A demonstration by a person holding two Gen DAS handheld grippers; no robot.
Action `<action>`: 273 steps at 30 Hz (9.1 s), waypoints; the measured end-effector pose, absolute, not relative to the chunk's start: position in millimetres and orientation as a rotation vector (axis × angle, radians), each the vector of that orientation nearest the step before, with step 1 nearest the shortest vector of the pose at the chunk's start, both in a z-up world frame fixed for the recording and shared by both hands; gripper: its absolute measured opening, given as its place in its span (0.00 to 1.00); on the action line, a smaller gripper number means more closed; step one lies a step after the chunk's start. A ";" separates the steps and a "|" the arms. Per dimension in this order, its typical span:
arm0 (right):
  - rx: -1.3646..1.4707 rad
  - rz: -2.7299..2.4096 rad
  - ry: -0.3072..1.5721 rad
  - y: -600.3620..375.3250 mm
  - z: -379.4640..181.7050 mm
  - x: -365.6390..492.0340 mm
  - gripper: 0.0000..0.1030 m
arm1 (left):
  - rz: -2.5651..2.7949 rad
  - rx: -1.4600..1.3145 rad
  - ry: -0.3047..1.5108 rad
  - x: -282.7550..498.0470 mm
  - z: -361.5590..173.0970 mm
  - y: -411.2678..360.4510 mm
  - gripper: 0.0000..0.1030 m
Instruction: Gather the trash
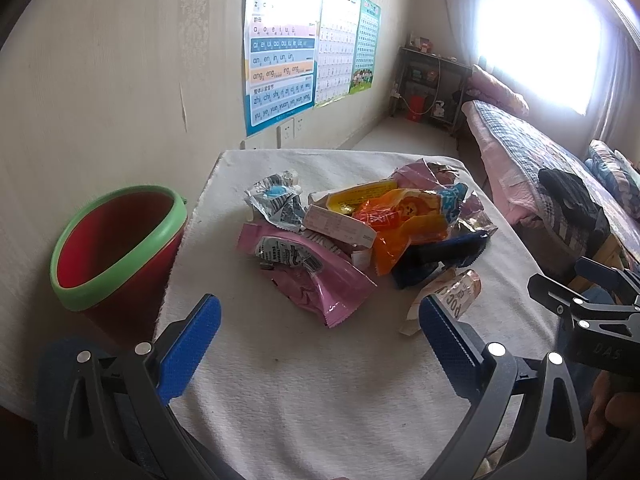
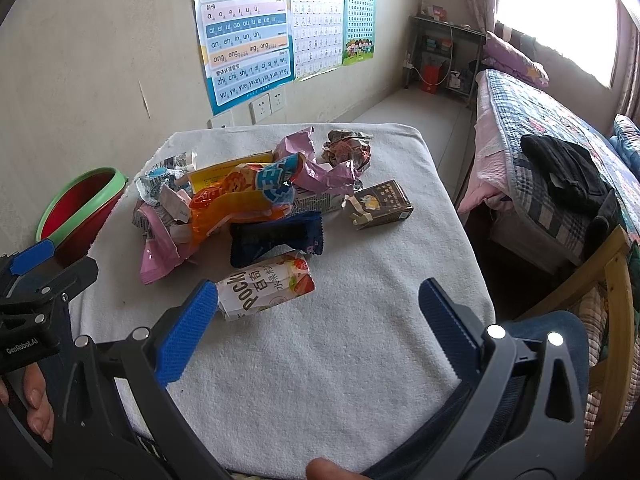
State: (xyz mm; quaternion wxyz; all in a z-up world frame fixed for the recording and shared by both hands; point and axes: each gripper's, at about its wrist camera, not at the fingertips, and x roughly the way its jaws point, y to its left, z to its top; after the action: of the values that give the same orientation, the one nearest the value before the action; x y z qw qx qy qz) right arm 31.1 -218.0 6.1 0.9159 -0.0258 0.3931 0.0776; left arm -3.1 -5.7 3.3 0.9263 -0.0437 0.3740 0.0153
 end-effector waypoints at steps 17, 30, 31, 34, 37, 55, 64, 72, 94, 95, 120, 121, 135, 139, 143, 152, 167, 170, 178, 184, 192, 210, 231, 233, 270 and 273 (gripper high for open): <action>-0.049 0.170 0.801 -217.9 8.1 30.9 0.96 | 0.022 -0.126 0.777 -1.9 0.7 -1.6 0.92; -0.040 0.194 0.813 -216.6 7.5 33.1 0.96 | 0.009 -0.123 0.793 -0.4 -2.3 -5.1 0.92; -0.037 0.197 0.814 -216.5 7.3 33.1 0.96 | 0.009 -0.121 0.793 -0.3 -2.2 -5.5 0.92; -0.030 0.207 0.818 -216.1 6.7 33.4 0.96 | 0.015 -0.117 0.801 0.4 -3.7 -6.1 0.92; -0.029 0.211 0.819 -215.5 7.0 33.7 0.96 | 0.022 -0.115 0.805 1.1 -4.5 -5.9 0.92; 0.054 0.246 0.908 -215.4 -5.2 68.3 0.96 | 0.039 -0.222 0.956 40.2 -24.2 7.6 0.92; 0.139 0.282 1.055 -211.4 -36.1 95.4 0.96 | 0.000 -0.267 1.062 79.4 -51.9 0.3 0.91; 0.206 0.342 1.150 -201.0 -62.5 103.8 0.95 | 0.004 -0.333 1.117 97.6 -73.0 1.9 0.77; 0.385 0.479 1.236 -185.6 -85.5 108.0 0.34 | -0.093 -0.467 1.120 104.2 -84.5 7.4 0.49; 0.380 0.482 1.235 -185.9 -82.4 106.2 0.34 | -0.100 -0.472 1.121 103.0 -83.1 7.6 0.48; 0.314 0.463 1.140 -209.0 -30.4 65.8 0.13 | -0.143 -0.379 1.070 39.2 -26.0 16.3 0.48; 0.302 0.467 1.129 -208.5 -25.8 62.2 0.12 | -0.148 -0.374 1.065 37.2 -22.9 17.4 0.48; 0.187 0.509 0.971 -198.1 25.0 49.0 0.12 | -0.136 -0.131 1.130 40.3 -22.1 8.3 0.48; 0.188 0.526 0.981 -192.0 21.9 47.6 0.13 | -0.054 -0.092 1.183 39.4 -38.3 18.0 0.48; 0.192 0.538 0.995 -186.8 15.7 48.7 0.12 | -0.057 -0.155 1.184 38.0 -41.6 33.3 0.48; 0.174 0.596 0.959 -163.0 37.4 64.7 0.12 | -0.054 -0.217 1.075 46.5 -5.3 56.3 0.48; 0.061 0.827 0.890 -32.5 83.9 108.5 0.12 | 0.099 -0.314 0.967 46.5 39.2 167.4 0.48; 0.025 0.876 0.892 -3.8 86.5 117.2 0.12 | 0.120 -0.348 0.959 39.9 38.8 193.8 0.48; -0.031 0.989 0.893 67.3 92.1 144.6 0.13 | 0.158 -0.381 0.939 28.5 37.8 252.1 0.48; -0.024 1.046 0.908 108.4 92.3 162.0 0.12 | 0.159 -0.399 0.939 35.3 35.9 273.7 0.49; -0.019 1.070 0.965 143.8 74.7 179.3 0.13 | 0.137 -0.395 0.965 51.9 27.3 284.9 0.52; 0.056 0.993 1.021 127.1 69.8 176.4 0.71 | 0.146 -0.410 0.994 38.4 11.4 280.3 0.85; 0.134 0.602 0.933 -95.6 81.5 123.4 0.95 | -0.028 -0.353 0.950 47.5 37.5 134.7 0.92; 0.141 0.560 0.937 -121.1 77.3 120.9 0.95 | -0.064 -0.343 0.958 51.3 35.0 111.3 0.92; 0.051 0.503 1.076 -188.9 -2.0 128.5 0.95 | -0.181 -0.516 1.367 84.6 -104.9 -9.1 0.82; 0.038 0.522 1.086 -181.7 -6.8 136.3 0.95 | -0.197 -0.501 1.364 88.1 -106.7 -15.8 0.72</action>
State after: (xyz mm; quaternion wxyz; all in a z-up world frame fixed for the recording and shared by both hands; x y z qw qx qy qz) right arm 136.3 -181.7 -6.8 0.8237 0.0177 0.5108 0.2456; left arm 88.1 -15.8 -106.7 0.7430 -0.2287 0.6226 -0.0897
